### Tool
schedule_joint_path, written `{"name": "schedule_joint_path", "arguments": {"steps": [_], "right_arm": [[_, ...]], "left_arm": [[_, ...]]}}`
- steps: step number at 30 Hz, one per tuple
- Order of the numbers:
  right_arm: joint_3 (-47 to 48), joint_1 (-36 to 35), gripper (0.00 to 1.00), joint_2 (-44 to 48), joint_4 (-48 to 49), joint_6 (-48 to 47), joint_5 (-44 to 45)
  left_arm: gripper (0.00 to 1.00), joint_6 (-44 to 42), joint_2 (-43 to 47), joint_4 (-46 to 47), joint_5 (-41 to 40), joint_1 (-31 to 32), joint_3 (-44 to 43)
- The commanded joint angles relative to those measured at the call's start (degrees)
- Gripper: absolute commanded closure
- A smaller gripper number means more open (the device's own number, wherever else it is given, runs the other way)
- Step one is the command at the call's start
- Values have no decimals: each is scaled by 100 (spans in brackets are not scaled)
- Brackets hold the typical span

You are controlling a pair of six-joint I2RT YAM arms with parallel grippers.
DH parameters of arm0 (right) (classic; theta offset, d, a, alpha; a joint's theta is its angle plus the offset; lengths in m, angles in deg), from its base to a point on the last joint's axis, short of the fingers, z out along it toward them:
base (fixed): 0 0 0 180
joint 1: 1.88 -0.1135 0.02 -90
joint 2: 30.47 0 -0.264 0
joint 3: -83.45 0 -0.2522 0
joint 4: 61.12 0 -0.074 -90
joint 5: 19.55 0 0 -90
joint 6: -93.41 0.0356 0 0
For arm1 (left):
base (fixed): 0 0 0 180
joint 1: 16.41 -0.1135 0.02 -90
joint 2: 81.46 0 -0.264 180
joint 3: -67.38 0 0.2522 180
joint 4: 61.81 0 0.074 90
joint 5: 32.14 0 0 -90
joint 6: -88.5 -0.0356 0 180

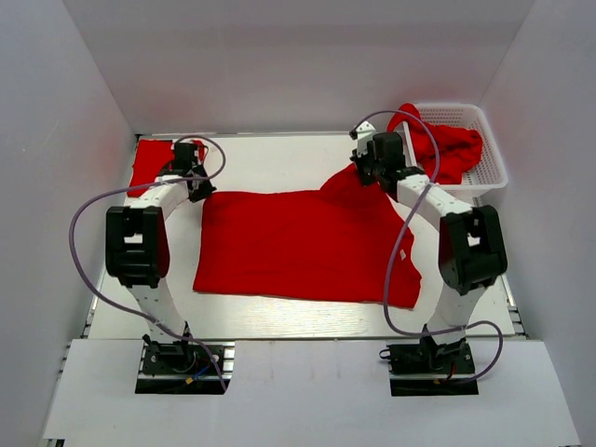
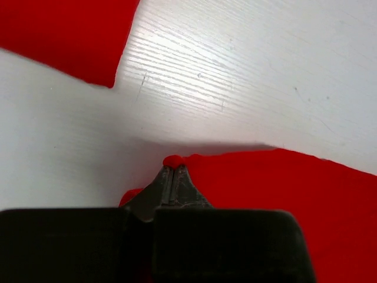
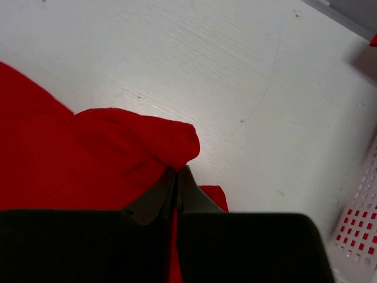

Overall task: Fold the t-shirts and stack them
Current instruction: Grap the side of the flattened tshirt furthest away from the robot with both arms, then fold the other side of the tshirt into a rectangle

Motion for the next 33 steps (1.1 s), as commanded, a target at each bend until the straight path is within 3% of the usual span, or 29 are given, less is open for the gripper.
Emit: {"name": "schedule_joint_path", "arguments": {"steps": [1, 8, 19, 32, 33], "right_arm": [[-536, -99, 100, 687, 295, 60, 4], [-1609, -274, 100, 1699, 198, 447, 487], [-2831, -591, 100, 3378, -812, 922, 874], [-3491, -995, 100, 4170, -1920, 1704, 312], [-3543, -1030, 94, 4179, -2007, 1826, 94]], "left_arm": [[100, 0, 733, 268, 41, 28, 525], [100, 176, 1419, 383, -64, 28, 1308], [100, 466, 2008, 261, -389, -42, 1951], [100, 676, 2062, -249, -759, -42, 2022], [100, 764, 2062, -320, -759, -42, 2074]]}}
